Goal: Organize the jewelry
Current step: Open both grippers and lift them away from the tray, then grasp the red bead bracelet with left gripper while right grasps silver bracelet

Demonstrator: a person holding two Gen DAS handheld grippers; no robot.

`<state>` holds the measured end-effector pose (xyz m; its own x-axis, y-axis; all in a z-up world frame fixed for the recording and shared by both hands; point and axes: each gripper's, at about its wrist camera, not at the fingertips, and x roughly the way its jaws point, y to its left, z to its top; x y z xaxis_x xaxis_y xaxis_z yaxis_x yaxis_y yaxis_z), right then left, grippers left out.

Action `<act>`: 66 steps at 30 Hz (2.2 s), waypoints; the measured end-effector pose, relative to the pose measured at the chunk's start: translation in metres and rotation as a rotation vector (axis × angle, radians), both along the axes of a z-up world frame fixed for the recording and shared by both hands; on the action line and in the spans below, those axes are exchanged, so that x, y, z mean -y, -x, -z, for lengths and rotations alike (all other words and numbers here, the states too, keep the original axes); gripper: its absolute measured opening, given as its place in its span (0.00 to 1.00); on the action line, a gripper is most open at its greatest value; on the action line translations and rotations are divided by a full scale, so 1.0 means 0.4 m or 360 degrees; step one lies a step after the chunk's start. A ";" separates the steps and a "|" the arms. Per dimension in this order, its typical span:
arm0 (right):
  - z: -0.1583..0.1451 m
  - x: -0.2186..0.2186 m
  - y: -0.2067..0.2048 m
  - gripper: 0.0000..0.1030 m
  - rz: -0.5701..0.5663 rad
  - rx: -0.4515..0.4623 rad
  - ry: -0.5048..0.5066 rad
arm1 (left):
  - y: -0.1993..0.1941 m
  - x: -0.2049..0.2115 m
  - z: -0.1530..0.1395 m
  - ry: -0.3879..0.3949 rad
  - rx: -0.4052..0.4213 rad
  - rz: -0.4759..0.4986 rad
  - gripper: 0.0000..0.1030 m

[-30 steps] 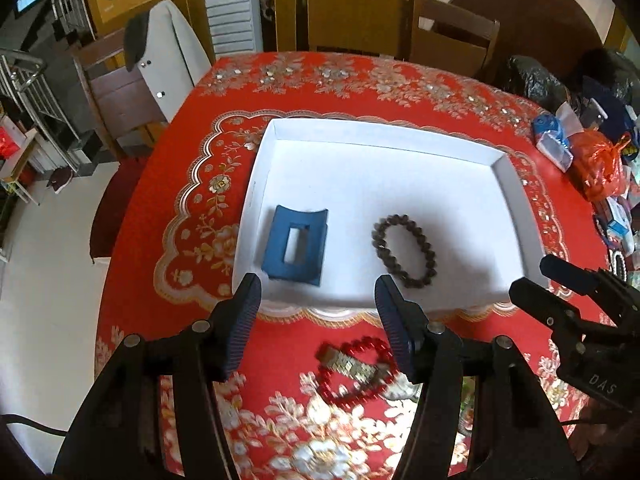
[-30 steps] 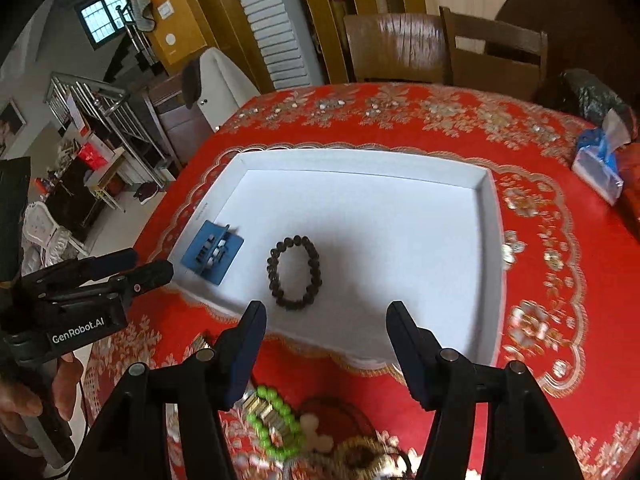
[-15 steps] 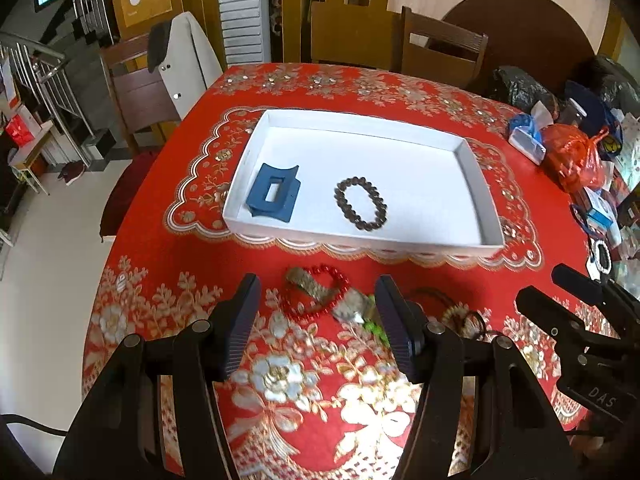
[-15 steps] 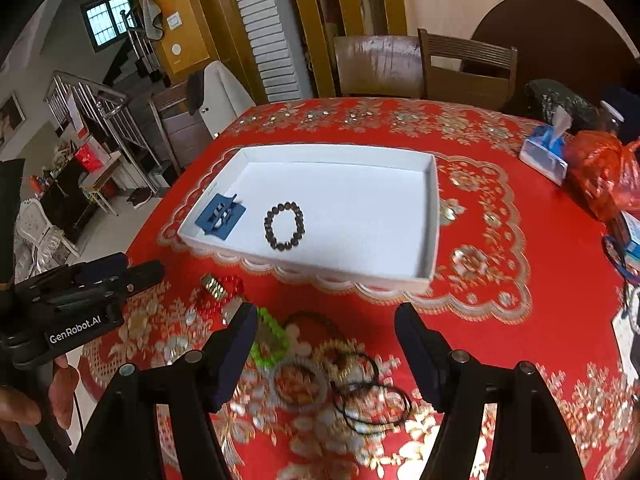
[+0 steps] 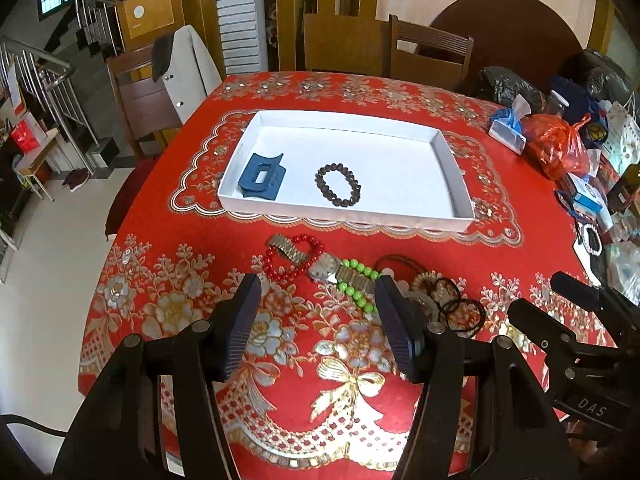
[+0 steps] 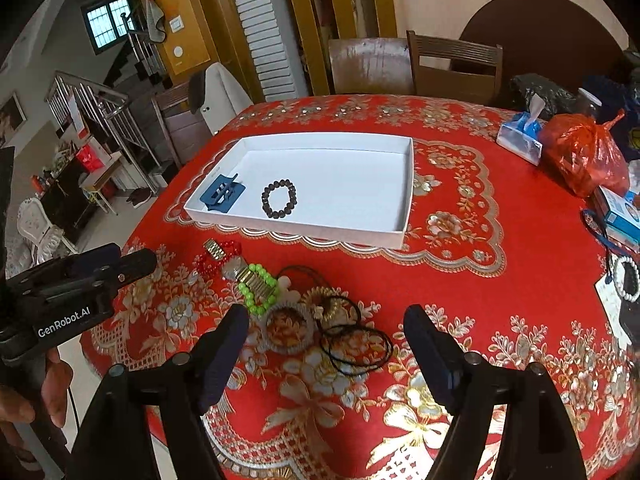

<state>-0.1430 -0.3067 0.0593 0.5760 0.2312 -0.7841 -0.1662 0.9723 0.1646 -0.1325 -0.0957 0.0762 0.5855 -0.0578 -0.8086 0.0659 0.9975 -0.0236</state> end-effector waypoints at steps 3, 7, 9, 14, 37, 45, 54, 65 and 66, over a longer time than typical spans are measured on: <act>0.002 0.004 0.019 0.75 -0.0010 0.0001 0.0001 | 0.017 0.008 0.003 -0.0005 -0.0001 0.0003 0.57; 0.006 0.013 0.035 0.75 -0.0015 -0.0002 -0.0002 | 0.038 0.016 0.005 -0.0012 0.0004 0.0005 0.57; 0.007 0.014 0.042 0.75 -0.0017 0.0000 0.0003 | 0.045 0.018 0.006 -0.0013 0.0006 0.0002 0.57; 0.014 0.013 0.051 0.75 -0.0029 -0.0007 0.0003 | 0.056 0.016 0.018 -0.0016 -0.0015 -0.0013 0.57; 0.111 0.017 -0.010 0.75 -0.0034 -0.0175 -0.0019 | -0.102 -0.139 0.173 0.0301 -0.0330 -0.0201 0.57; 0.123 0.032 -0.037 0.75 0.0019 -0.0218 -0.0045 | -0.163 -0.081 0.221 0.0026 -0.0342 0.0073 0.57; 0.152 0.039 -0.064 0.75 0.0029 -0.0279 -0.0091 | -0.210 -0.075 0.273 -0.0099 -0.0383 0.0384 0.57; 0.227 -0.055 -0.080 0.41 -0.0127 -0.0431 -0.0243 | -0.246 -0.092 0.304 -0.0092 -0.0425 0.0452 0.57; 0.239 -0.061 -0.084 0.41 -0.0114 -0.0440 -0.0238 | -0.244 -0.090 0.303 -0.0086 -0.0415 0.0458 0.56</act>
<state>-0.1093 -0.2822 -0.0362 0.3240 0.3882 -0.8628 -0.1625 0.9212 0.3535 -0.0349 -0.0597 -0.0450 0.3261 -0.1429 -0.9345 0.3421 0.9394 -0.0243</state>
